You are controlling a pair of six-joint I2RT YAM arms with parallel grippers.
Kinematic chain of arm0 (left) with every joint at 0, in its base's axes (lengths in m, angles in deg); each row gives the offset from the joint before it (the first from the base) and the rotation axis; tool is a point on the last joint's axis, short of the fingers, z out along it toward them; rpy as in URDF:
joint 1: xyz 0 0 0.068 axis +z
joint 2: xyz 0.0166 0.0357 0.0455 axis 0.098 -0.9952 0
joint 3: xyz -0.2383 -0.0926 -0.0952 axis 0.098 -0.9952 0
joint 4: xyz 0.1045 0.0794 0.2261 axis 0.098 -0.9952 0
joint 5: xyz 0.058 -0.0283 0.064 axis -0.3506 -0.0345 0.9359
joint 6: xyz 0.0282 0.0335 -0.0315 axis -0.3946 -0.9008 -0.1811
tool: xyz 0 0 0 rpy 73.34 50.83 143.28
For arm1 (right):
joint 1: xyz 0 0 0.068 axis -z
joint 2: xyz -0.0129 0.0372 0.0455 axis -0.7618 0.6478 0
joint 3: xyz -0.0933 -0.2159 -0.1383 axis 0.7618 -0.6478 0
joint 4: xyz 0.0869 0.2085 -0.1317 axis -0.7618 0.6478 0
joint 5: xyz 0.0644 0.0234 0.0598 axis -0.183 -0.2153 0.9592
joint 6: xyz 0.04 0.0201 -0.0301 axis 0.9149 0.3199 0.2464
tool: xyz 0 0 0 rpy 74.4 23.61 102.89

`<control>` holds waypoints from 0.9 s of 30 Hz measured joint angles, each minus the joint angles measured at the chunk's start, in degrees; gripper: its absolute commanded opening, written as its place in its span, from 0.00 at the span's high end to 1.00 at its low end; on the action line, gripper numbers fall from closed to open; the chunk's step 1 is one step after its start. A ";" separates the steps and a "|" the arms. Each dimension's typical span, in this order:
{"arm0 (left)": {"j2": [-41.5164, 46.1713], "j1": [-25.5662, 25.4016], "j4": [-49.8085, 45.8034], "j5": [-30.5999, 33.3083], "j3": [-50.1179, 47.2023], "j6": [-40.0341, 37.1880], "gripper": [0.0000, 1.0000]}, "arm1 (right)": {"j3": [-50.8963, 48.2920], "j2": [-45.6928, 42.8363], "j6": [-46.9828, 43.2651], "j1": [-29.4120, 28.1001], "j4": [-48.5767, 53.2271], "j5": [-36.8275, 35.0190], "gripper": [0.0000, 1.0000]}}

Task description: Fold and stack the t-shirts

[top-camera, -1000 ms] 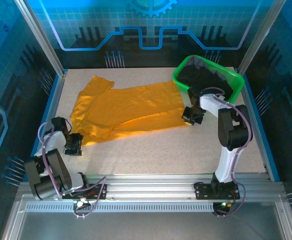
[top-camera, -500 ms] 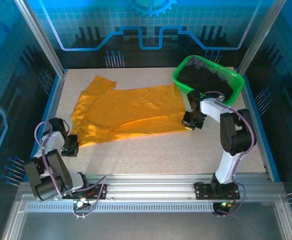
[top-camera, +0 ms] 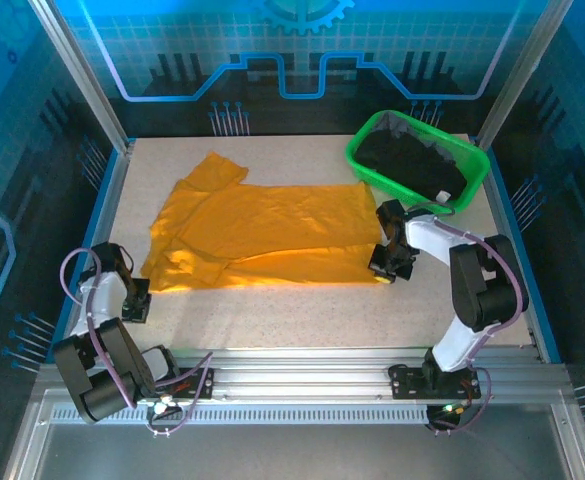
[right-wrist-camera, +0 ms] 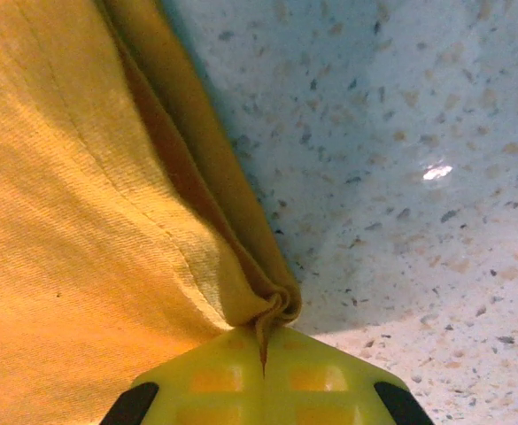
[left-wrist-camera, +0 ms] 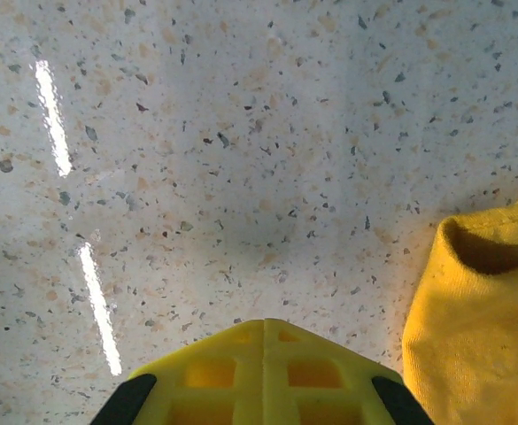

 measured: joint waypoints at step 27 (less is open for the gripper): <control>-15.47 -30.58 14.78 -13.46 4.85 13.68 0.71 | 8.76 -5.05 -9.09 -3.45 -3.91 9.57 0.55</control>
